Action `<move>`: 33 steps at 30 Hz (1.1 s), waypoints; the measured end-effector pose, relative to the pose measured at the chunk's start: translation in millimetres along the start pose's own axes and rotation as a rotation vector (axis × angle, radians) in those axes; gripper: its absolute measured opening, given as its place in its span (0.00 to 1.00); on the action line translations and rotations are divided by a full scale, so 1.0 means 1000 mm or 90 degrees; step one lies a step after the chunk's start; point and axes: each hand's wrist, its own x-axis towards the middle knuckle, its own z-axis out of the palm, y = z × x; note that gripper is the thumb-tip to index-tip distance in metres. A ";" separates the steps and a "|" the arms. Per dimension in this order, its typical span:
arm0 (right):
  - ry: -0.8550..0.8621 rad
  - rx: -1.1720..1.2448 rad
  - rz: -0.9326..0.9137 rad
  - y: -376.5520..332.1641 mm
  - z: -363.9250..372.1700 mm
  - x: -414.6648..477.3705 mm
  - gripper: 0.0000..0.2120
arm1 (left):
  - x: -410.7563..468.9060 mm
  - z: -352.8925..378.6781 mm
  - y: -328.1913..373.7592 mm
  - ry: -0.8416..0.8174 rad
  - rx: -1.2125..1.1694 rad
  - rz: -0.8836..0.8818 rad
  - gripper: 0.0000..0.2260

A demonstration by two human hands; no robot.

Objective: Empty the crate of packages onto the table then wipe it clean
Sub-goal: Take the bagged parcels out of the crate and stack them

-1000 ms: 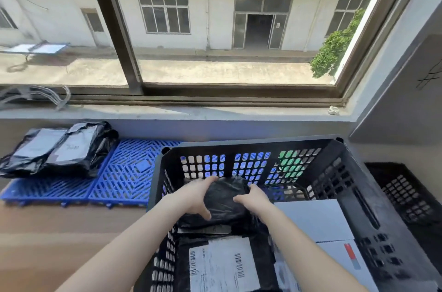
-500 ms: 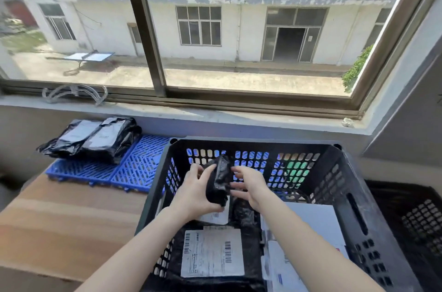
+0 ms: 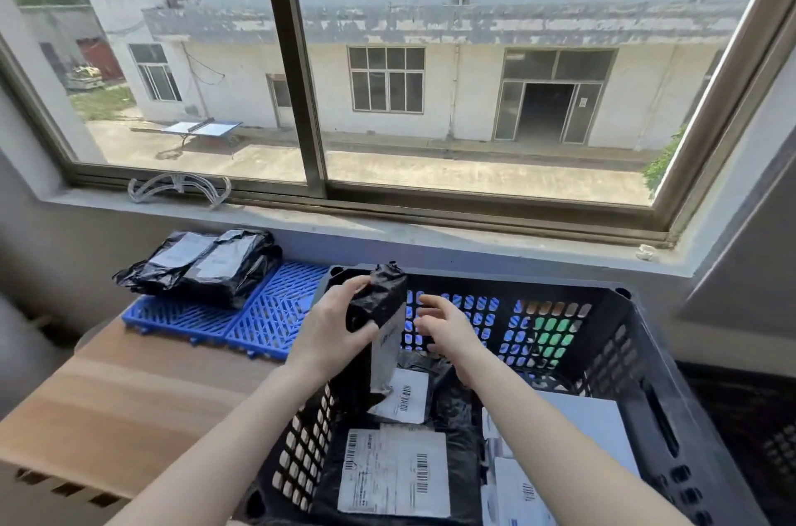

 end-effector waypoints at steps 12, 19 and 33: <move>-0.198 -0.007 -0.054 -0.018 0.017 0.000 0.18 | 0.012 -0.059 0.010 0.189 -0.166 -0.112 0.14; -0.163 0.072 -0.098 -0.037 0.064 0.006 0.20 | 0.006 -0.095 -0.017 0.292 -0.199 -0.193 0.25; 0.034 0.166 -0.112 -0.088 0.264 0.039 0.23 | -0.026 -0.206 -0.162 0.113 -0.140 -0.090 0.26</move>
